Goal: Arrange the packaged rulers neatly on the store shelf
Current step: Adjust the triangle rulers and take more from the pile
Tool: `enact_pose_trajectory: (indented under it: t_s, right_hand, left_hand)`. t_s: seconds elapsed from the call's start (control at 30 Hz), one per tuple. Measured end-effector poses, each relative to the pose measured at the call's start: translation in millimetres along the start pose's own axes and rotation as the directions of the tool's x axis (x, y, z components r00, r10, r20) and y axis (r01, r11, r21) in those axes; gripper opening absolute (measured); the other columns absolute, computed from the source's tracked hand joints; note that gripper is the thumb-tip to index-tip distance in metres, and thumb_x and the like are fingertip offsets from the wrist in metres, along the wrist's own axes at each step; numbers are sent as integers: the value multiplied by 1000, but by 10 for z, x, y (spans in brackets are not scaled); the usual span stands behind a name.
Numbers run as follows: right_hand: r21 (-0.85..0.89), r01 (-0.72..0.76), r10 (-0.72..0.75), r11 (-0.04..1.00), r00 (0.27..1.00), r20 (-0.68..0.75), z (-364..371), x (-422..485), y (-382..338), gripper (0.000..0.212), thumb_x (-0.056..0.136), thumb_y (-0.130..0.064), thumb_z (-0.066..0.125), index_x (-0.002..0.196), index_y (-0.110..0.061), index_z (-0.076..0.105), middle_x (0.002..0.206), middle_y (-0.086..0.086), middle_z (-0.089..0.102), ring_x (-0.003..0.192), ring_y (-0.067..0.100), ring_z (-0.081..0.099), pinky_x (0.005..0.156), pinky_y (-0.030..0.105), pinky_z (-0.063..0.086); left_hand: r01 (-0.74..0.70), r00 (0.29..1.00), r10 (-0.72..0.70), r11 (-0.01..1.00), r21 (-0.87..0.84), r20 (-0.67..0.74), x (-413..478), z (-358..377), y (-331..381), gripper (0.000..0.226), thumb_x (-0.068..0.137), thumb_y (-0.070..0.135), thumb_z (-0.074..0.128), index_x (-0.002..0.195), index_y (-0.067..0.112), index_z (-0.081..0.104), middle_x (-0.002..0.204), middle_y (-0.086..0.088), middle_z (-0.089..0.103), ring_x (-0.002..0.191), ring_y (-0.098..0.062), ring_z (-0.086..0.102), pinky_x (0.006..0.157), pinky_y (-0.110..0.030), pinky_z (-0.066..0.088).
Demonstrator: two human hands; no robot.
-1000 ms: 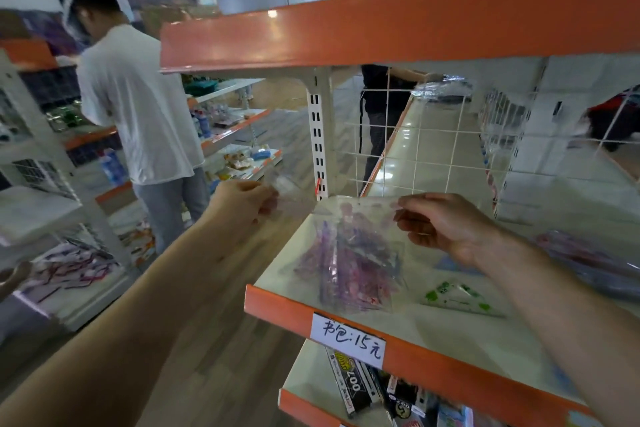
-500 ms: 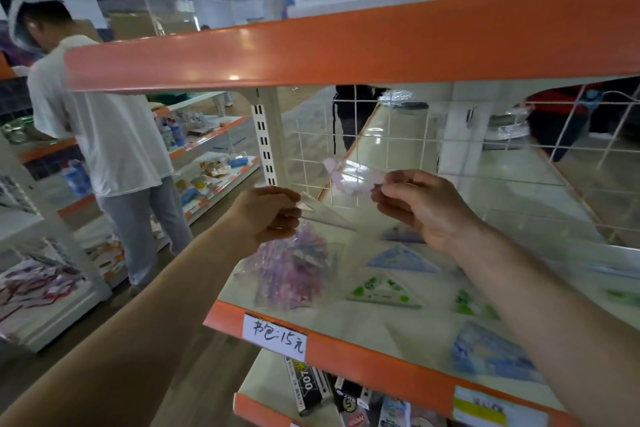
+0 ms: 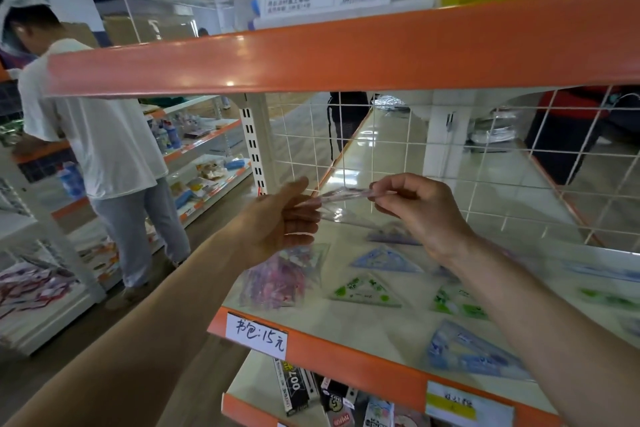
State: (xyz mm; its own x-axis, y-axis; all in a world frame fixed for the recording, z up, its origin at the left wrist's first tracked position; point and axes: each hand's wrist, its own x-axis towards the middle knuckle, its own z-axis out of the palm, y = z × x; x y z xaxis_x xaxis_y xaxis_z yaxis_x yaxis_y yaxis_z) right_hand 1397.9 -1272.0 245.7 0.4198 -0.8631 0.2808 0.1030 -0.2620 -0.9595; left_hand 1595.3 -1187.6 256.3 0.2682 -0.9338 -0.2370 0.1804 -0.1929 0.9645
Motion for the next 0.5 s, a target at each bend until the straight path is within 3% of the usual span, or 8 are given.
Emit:
enact_pose_trajectory:
  t_s: [0.1,0.27,0.4,0.5]
  right_hand:
    - [17,-28,27,999,998,58,-34,-46,13,26,87,8,58,84,-15,68,85,2,72,81,15,69,81,28,57]
    - [10,-91,89,996,986,141,-145,-124,65,40,88,18,41,96,-11,67,93,2,74,83,12,70,74,24,58]
    - [-11,-92,92,996,992,80,-222,-182,100,28,90,8,53,99,-15,65,94,6,73,87,16,70,74,22,57]
    - [-170,-44,49,984,998,26,-309,-217,92,20,87,0,62,97,-18,65,94,5,71,81,11,69,70,14,54]
  left_hand:
    - [-83,997,83,991,105,11,-16,-8,-53,13,85,15,64,88,3,68,77,-10,65,66,-19,61,64,-28,54]
    - [-157,981,178,962,222,-79,-24,68,-98,7,85,10,65,89,7,69,80,-8,69,70,-17,64,69,-28,55]
    - [-179,971,217,938,295,-101,12,161,-130,4,83,12,68,85,12,72,80,-7,71,73,-18,65,75,-31,55]
    - [-177,972,217,929,324,-92,61,291,-149,4,83,13,69,82,13,73,76,-5,72,71,-16,64,75,-31,55]
